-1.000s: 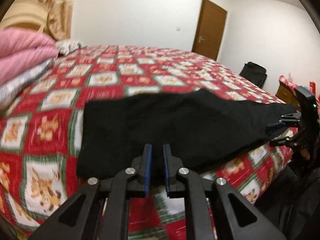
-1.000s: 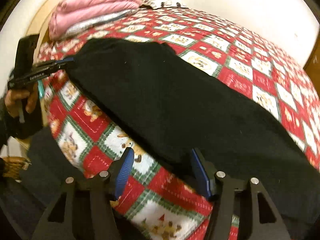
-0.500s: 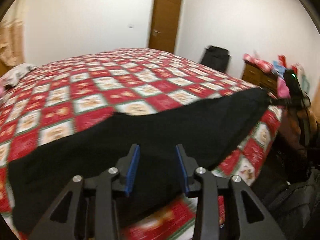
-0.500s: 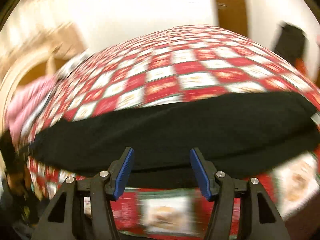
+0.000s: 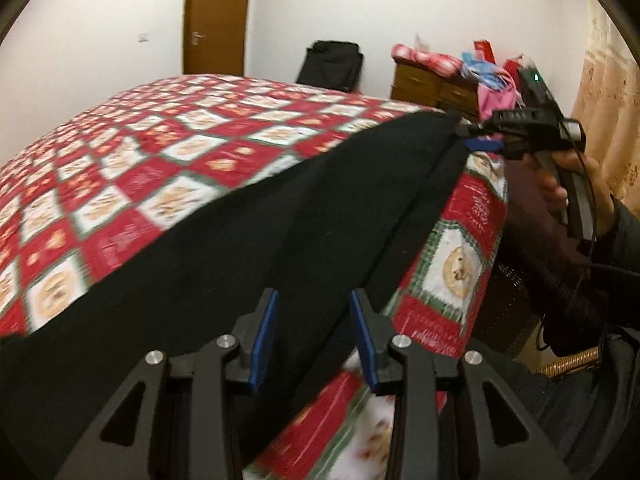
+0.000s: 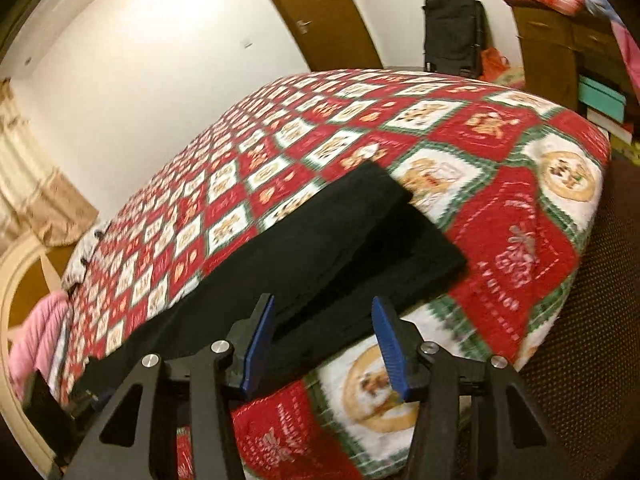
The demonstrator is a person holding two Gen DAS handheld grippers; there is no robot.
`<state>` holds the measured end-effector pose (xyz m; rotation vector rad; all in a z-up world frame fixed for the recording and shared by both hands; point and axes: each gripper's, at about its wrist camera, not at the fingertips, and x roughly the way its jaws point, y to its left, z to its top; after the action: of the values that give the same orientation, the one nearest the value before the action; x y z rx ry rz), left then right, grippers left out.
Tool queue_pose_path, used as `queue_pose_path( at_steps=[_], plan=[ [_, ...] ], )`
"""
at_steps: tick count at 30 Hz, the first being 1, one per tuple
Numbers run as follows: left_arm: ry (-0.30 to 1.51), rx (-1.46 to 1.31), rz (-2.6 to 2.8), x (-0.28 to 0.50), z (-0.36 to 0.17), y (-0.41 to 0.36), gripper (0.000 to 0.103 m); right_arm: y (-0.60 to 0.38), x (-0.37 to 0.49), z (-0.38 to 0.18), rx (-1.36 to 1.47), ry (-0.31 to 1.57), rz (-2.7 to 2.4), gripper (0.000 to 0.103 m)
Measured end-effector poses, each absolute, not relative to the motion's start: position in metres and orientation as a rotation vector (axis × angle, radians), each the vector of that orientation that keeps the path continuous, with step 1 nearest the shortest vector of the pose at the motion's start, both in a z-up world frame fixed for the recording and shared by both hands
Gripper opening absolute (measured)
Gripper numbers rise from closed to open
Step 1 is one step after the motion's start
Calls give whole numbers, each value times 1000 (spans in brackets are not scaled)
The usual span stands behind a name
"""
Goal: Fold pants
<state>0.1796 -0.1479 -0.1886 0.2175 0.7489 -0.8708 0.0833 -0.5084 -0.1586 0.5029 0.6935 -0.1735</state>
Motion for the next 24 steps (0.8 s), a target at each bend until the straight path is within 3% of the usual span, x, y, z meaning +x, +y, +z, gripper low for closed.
queue_pose_path(
  at_steps=[14, 17, 21, 23, 24],
  plan=[
    [804, 275, -856, 178, -212, -185, 39, -536, 101, -159, 576, 629, -198, 48],
    [799, 304, -844, 177, -212, -192, 39, -537, 103, -162, 558, 624, -209, 38],
    [765, 401, -809, 172, -213, -206, 39, -541, 108, -167, 546, 626, -214, 11],
    [760, 406, -803, 172, -212, -207, 34, -542, 109, -168, 542, 621, -206, 5],
    [762, 402, -803, 173, -211, -206, 27, -540, 108, -167, 533, 615, -196, 4]
  ],
)
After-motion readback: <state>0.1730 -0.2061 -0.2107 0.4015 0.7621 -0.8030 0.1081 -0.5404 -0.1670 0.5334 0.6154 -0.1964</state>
